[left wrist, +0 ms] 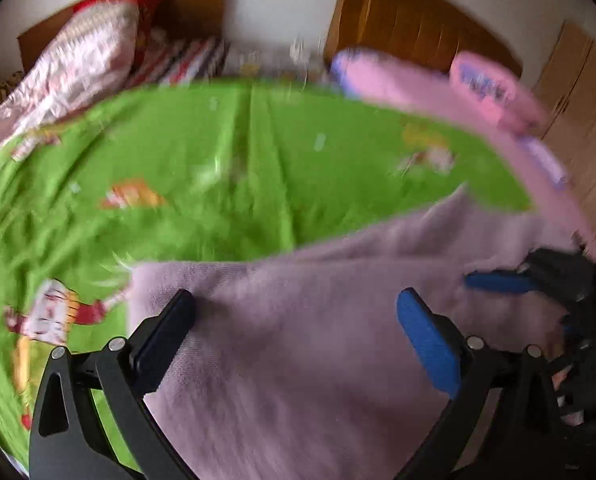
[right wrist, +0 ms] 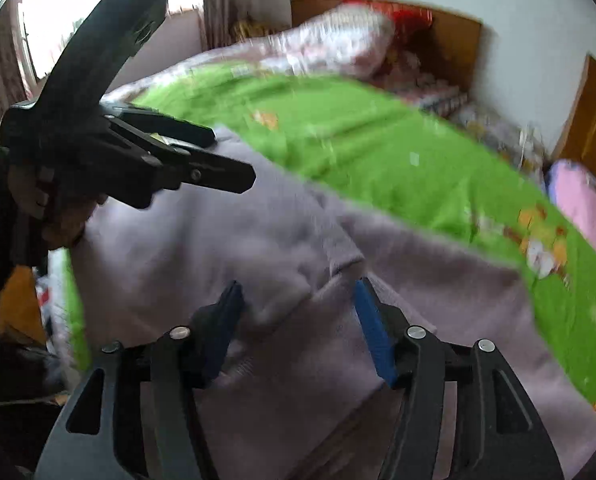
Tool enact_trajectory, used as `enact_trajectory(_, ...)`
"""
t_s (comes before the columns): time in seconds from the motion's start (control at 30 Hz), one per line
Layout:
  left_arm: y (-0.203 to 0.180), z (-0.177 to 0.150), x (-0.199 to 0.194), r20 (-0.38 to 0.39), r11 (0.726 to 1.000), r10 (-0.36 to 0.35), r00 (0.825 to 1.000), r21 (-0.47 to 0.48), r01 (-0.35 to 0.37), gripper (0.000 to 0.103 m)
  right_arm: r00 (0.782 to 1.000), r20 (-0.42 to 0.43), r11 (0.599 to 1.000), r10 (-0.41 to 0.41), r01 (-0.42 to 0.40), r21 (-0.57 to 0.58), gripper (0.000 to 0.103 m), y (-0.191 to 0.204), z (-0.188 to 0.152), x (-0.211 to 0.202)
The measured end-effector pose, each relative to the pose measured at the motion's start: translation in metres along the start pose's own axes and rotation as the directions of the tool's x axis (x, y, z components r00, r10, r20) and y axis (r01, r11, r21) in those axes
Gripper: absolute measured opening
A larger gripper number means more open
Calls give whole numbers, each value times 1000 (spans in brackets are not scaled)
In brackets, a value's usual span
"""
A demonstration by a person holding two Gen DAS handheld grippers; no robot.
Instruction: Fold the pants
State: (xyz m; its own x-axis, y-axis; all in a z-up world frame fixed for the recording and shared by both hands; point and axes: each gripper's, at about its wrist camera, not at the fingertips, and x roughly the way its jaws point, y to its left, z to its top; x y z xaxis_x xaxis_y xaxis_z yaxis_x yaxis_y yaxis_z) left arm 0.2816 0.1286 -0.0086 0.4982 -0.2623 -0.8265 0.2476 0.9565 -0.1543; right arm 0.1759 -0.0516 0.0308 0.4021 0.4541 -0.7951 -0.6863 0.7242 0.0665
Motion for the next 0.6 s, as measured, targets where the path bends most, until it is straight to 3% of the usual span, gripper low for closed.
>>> enact_trajectory(0.07,-3,-8,6,25,999,18,1000,31,-19,101,997,21,996,78,-79,43,57,-7,-8,0)
enact_trajectory(0.17,-6,-7,-2,51,999,46,998,24,-47,101,996,40,993,80,-83,86,57,-13,-7,-15)
enact_trajectory(0.23,-14,-9,-18,87,995,93,992,26,-96,101,997,76,993,8,-17,116,79,-14,-5,-34)
enact_trajectory(0.27,-20,-11,-24,105,995,85,991,37,-90,101,997,79,992,-13,3,125,83,-16,-6,-38)
enact_trajectory(0.33,-26,-15,-26,115,992,106,988,50,-112,101,999,27,987,-40,35,157,88,-27,-17,-33)
enact_trajectory(0.4,-19,-18,-7,76,986,155,985,50,-159,101,994,-92,975,-51,70,213,89,-45,-32,-11)
enact_trajectory(0.47,-19,-19,1,57,986,164,985,26,-165,101,999,-41,954,-8,20,298,89,-56,-39,-26)
enact_trajectory(0.53,-32,-14,-16,113,980,191,975,40,-197,101,999,38,952,-20,7,306,89,-58,-38,-57)
enact_trajectory(0.57,-40,-10,-29,149,982,177,973,44,-185,101,997,71,949,-17,-6,314,89,-59,-41,-72)
enact_trajectory(0.6,-53,-2,-46,193,991,114,975,53,-127,101,995,100,946,-9,-24,324,89,-60,-47,-87)
